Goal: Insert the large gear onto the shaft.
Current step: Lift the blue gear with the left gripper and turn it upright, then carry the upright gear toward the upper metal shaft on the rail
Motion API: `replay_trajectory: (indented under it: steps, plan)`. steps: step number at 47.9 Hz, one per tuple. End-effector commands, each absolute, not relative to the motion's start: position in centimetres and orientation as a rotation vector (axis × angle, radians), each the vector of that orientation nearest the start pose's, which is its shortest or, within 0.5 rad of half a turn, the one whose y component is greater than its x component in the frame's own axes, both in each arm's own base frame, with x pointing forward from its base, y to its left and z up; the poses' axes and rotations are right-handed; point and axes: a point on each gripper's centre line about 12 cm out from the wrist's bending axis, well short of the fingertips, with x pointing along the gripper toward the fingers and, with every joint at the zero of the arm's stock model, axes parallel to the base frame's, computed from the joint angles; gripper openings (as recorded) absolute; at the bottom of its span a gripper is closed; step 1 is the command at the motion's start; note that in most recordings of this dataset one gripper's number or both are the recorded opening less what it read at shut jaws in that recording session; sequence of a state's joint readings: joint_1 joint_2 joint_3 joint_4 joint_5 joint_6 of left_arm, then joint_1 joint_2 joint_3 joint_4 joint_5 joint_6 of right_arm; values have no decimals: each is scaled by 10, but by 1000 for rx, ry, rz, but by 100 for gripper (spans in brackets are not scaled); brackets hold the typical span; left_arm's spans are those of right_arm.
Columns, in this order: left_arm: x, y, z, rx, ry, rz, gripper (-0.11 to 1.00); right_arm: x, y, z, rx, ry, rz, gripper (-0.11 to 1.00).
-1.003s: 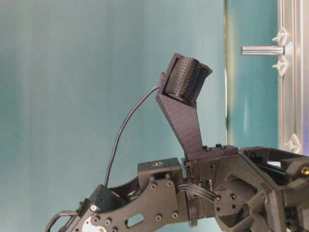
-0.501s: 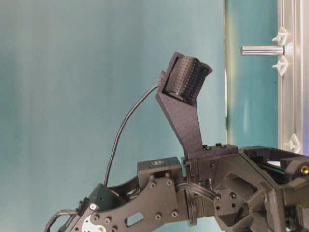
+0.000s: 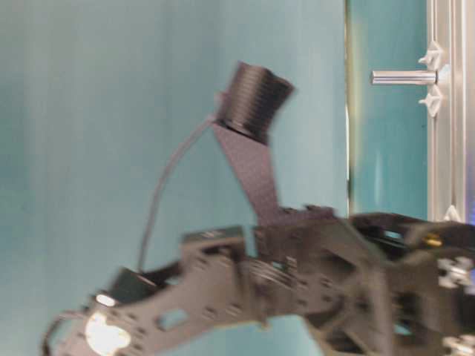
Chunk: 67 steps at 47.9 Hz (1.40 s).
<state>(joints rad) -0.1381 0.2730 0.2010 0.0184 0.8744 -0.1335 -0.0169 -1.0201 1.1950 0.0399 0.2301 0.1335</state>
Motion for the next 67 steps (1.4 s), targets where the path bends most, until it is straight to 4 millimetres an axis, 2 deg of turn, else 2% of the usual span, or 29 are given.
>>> replay_trajectory:
  steps: [1, 13, 26, 45, 56, 67]
  plan:
    - [434, -60, 191, 0, 1283, -33, 76, 181, -2, 240, 183, 389, -45, 12]
    - [442, -57, 223, 43, 1269, -60, 76, 180, -2, 238, 183, 400, -45, 12]
    - [448, -38, 255, 78, 1276, -61, 76, 180, -2, 238, 183, 400, -45, 12]
    - [455, -26, 280, 109, 1242, -73, 76, 178, -2, 239, 183, 391, -45, 12]
    - [458, -9, 293, 131, 1235, -72, 76, 176, -2, 236, 183, 395, -45, 12]
    - [472, 8, 298, 153, 1210, -69, 76, 175, -2, 234, 183, 394, -45, 12]
